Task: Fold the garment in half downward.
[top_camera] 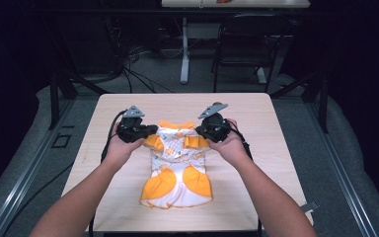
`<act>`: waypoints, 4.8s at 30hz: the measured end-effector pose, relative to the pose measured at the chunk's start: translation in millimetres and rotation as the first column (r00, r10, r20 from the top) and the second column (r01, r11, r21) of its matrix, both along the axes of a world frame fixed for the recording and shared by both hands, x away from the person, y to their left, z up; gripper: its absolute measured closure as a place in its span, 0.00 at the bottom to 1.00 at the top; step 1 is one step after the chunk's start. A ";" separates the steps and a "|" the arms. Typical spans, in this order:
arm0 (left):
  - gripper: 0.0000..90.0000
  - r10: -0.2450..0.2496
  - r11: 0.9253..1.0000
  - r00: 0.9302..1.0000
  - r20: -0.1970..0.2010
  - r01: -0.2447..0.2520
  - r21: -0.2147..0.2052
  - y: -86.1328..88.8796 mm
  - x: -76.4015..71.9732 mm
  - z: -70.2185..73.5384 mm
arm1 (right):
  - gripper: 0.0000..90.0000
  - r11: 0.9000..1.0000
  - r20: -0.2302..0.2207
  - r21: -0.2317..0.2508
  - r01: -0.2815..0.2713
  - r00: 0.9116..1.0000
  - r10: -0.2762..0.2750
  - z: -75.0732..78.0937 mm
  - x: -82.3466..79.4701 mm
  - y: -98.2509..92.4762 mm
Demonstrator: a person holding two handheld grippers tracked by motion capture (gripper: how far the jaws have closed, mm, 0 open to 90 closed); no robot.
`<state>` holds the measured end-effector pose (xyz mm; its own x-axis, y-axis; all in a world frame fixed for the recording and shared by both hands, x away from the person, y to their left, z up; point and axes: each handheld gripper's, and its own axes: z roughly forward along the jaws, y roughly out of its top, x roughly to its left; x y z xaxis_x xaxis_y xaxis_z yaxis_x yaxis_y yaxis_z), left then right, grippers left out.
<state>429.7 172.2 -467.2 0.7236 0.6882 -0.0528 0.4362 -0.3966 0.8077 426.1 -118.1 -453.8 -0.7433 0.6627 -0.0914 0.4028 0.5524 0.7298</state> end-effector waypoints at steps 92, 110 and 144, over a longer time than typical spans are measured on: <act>1.00 -0.152 0.988 0.978 -0.140 0.147 -0.044 9.6 -111.5 -65.9 | 1.00 0.980 -0.112 0.099 -0.171 0.977 0.182 -67.2 -107.5 -1.8; 1.00 -0.184 0.982 0.964 -0.194 0.187 -0.002 6.1 -133.0 -95.7 | 1.00 0.978 -0.167 0.064 -0.196 0.964 0.204 -93.0 -130.5 -6.8; 0.99 -0.157 0.987 0.968 -0.194 0.163 0.011 9.3 -130.0 -105.7 | 1.00 0.985 -0.205 0.068 -0.159 0.964 0.169 -113.6 -120.2 5.0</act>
